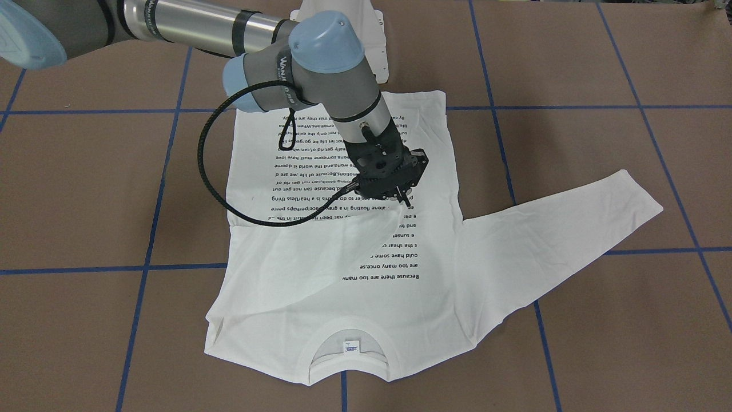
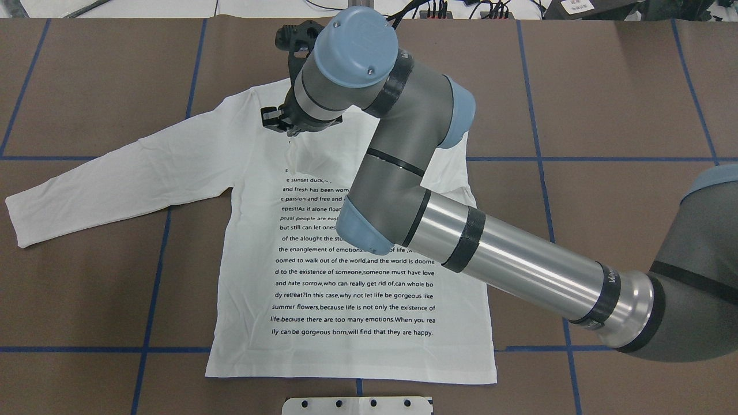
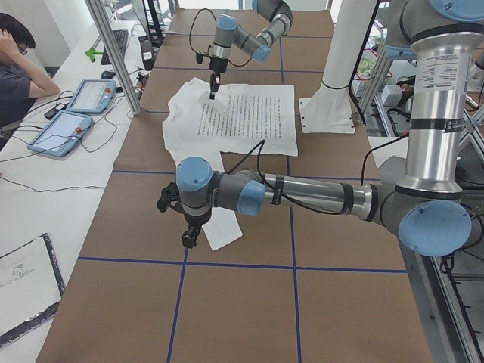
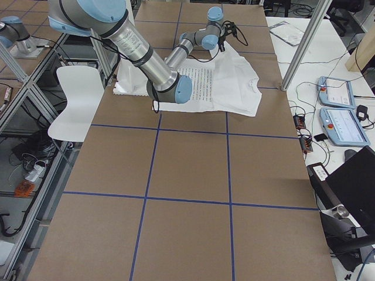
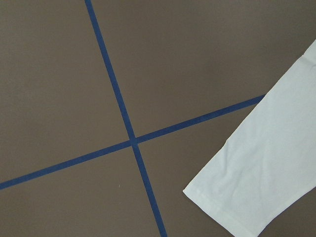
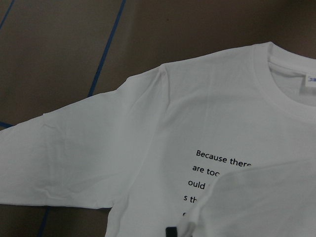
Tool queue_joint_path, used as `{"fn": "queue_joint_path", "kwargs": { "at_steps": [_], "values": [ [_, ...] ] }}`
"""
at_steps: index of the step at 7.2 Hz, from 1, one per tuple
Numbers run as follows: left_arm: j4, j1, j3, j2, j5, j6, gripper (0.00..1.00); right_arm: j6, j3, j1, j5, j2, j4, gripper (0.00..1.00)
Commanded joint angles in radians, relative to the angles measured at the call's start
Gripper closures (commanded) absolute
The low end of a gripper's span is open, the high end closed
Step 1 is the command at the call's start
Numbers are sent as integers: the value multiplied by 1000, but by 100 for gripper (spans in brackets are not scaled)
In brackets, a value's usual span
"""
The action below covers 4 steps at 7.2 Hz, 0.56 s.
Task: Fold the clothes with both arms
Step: 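Lift the sleeve with the right gripper and carry it across the shirt body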
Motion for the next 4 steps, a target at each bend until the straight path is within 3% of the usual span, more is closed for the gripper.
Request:
{"fn": "queue_joint_path", "kwargs": {
  "at_steps": [1, 4],
  "values": [
    [-1, 0, 2, 1, 0, -1, 1, -3, -13, -60, -35, 11, 0, 100],
    [0, -1, 3, 1, 0, -1, 1, 7, -42, -120, -56, 5, 5, 100]
  ]
}}
